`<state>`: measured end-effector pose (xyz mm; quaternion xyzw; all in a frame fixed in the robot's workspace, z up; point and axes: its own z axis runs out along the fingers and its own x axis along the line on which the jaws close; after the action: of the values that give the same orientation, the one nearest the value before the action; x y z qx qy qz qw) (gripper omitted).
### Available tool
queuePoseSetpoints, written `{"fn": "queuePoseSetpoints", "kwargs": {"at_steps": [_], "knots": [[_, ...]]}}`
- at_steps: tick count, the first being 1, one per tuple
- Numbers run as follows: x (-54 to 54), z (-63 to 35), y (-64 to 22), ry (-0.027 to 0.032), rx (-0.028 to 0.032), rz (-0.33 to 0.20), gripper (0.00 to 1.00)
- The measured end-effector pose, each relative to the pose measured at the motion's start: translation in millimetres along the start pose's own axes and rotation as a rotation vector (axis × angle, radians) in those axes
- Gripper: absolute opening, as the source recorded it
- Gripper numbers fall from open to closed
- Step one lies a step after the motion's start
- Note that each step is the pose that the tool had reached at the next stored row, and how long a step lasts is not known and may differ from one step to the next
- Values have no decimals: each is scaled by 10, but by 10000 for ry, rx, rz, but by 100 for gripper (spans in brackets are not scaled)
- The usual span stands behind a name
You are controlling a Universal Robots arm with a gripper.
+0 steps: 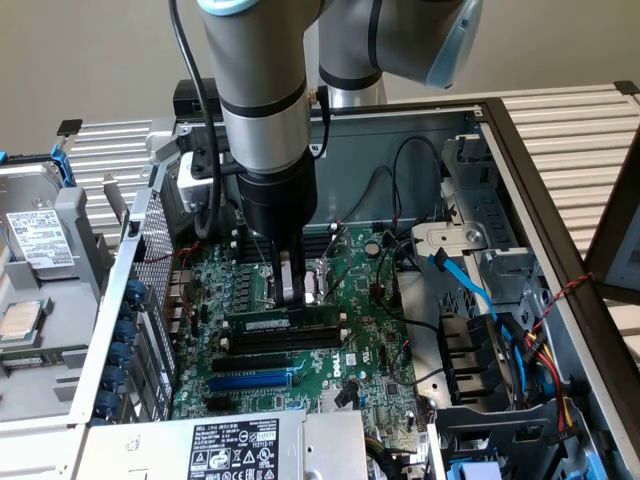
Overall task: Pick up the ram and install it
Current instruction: 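Insert the ram into the slot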
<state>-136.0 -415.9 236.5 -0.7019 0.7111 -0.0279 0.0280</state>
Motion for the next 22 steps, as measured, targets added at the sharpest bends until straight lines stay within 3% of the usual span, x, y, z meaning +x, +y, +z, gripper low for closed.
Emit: {"fn": "queuePoseSetpoints", "kwargs": {"at_steps": [22], "knots": [[28, 57, 4, -3, -7, 27, 13]]}}
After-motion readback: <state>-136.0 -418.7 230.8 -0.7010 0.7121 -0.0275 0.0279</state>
